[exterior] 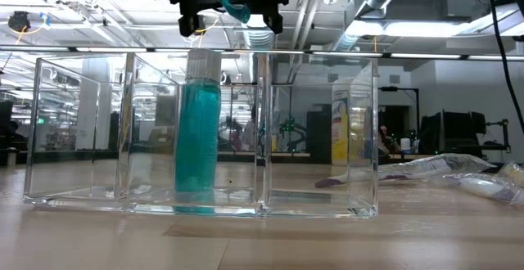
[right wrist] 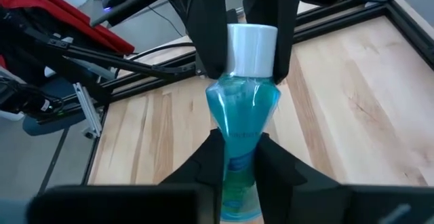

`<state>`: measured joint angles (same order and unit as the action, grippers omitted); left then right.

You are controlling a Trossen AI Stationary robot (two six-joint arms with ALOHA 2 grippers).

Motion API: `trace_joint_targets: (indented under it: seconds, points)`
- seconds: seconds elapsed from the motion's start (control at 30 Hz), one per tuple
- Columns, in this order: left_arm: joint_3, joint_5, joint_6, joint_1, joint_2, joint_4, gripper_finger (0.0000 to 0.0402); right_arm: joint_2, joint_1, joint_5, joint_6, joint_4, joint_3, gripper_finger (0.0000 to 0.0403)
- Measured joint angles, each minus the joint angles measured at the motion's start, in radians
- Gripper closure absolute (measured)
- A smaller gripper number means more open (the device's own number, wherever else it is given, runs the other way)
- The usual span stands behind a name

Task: Pick & Place toothbrushing station
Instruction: Put the mouthwash into the transparent organizer

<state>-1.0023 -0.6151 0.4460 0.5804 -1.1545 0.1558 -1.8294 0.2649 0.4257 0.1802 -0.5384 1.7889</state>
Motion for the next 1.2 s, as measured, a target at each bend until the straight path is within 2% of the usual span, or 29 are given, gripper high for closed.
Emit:
trace_joint_targets:
  seconds: [0.2,0.27,0.37,0.47,0.63,0.73,0.83,1.03,1.2]
  points:
    - [0.0,-0.071,-0.018,0.002,-0.001,0.003,0.0315,0.0,0.017,0.051,-0.008,-0.009,0.0,0.024]
    - [0.001,-0.088,-0.019,0.002,-0.002,0.008,0.0315,0.001,0.025,0.098,-0.005,-0.011,0.0,0.0204]
    - [0.001,-0.106,-0.039,0.002,-0.002,0.027,0.0315,0.002,0.039,0.135,0.018,-0.012,0.0,0.0165]
    - [0.001,-0.144,-0.067,0.002,-0.002,0.066,0.0315,0.002,0.054,0.134,0.019,-0.019,0.0,0.0151]
    - [0.001,-0.205,-0.115,-0.024,-0.002,0.137,0.0315,0.002,0.09,0.15,0.027,-0.035,0.0,0.015]
    - [0.001,-0.204,-0.13,-0.068,-0.001,0.154,0.0315,0.002,0.115,0.157,0.03,-0.035,0.0,0.0149]
    - [0.001,-0.154,-0.159,-0.143,-0.001,0.175,0.0315,0.002,0.135,0.158,0.03,-0.036,0.0,0.0149]
    - [0.001,0.05,-0.23,-0.324,-0.001,0.291,0.0315,0.002,0.154,0.169,0.031,-0.036,0.0,0.0149]
    - [0.001,0.208,-0.258,-0.468,-0.001,0.291,0.0315,0.002,0.164,0.177,0.03,-0.036,0.0,0.0149]
